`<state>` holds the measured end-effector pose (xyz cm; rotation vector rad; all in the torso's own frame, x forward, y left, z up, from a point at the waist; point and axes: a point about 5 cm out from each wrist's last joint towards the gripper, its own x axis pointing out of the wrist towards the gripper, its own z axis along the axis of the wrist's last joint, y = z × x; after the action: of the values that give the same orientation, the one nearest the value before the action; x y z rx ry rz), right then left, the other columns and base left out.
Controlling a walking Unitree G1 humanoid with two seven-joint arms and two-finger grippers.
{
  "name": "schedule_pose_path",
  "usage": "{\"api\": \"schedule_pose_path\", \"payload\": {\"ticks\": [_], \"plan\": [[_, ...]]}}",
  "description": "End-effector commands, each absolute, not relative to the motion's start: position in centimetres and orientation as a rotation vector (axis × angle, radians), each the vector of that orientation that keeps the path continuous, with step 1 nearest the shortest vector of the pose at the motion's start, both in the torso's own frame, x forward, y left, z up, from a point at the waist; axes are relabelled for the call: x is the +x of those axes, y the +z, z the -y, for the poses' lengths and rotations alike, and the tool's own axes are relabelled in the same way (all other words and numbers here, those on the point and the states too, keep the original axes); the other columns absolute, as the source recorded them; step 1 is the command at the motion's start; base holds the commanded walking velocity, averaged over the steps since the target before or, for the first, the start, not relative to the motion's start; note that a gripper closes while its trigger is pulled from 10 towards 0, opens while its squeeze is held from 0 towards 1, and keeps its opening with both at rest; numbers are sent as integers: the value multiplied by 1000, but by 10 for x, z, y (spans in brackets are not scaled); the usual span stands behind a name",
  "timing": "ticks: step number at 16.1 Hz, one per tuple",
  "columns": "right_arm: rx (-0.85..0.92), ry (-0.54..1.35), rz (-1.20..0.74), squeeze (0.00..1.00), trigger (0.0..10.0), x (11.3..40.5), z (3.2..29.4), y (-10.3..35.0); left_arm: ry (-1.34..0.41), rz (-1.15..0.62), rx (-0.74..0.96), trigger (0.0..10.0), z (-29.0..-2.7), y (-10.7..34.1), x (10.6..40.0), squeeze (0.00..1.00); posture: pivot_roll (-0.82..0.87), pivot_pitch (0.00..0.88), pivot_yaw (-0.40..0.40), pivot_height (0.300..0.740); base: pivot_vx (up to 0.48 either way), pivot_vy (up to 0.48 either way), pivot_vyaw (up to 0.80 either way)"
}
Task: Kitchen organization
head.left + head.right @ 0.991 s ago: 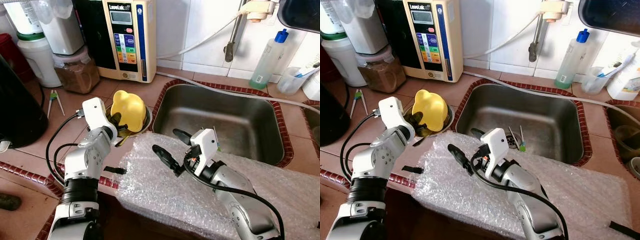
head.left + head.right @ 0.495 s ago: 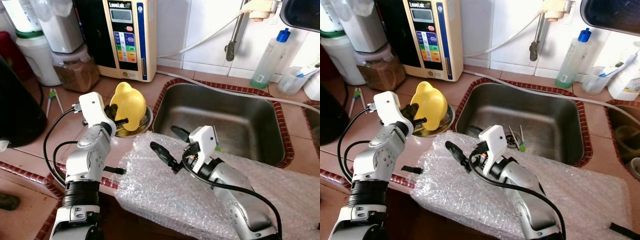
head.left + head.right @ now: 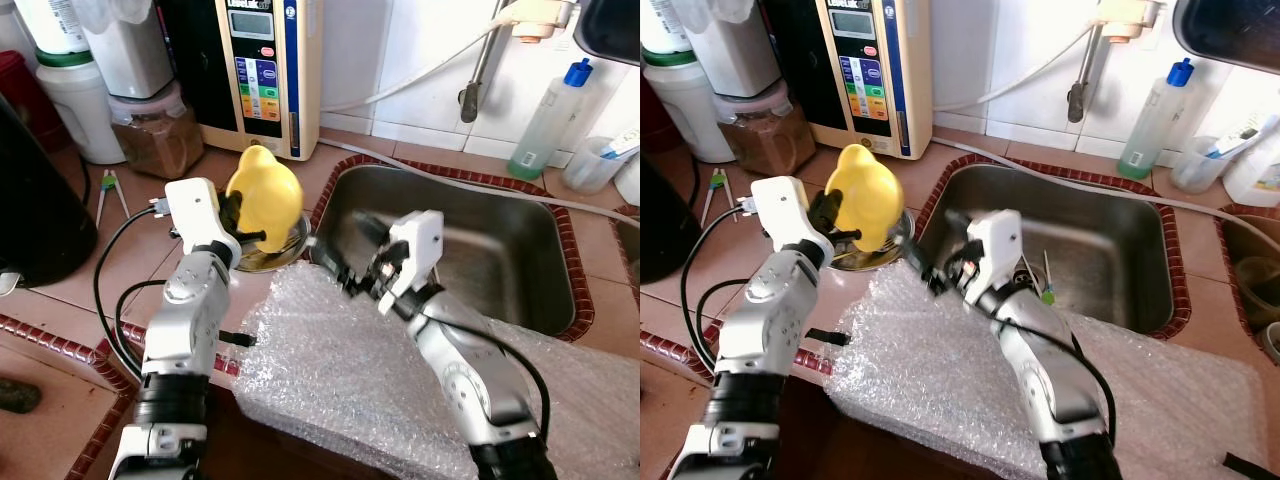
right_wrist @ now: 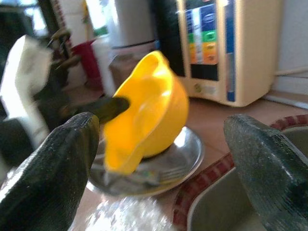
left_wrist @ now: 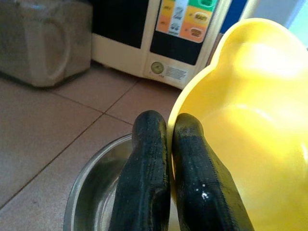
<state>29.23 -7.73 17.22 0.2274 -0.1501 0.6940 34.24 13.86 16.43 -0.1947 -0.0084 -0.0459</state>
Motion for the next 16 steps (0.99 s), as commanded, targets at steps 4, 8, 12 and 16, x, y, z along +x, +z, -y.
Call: {"api": "schedule_pose_path", "payload": {"ticks": [4,8,12,16], "plan": [[330,613,188,0,10000,300,79,184,-102,98,-94,0,-128,172,334,0,73,39,-18,740,0,0,0],[363,641,206,0,10000,304,74,193,-123,201,-74,0,-119,192,335,0,86,43,-13,740,0,0,0],[348,629,211,0,10000,307,75,200,-205,269,-44,0,-100,202,336,0,66,46,-41,740,0,0,0],[329,557,225,0,10000,316,82,202,-273,279,-22,0,-85,199,332,0,51,23,-38,740,0,0,0]]}}
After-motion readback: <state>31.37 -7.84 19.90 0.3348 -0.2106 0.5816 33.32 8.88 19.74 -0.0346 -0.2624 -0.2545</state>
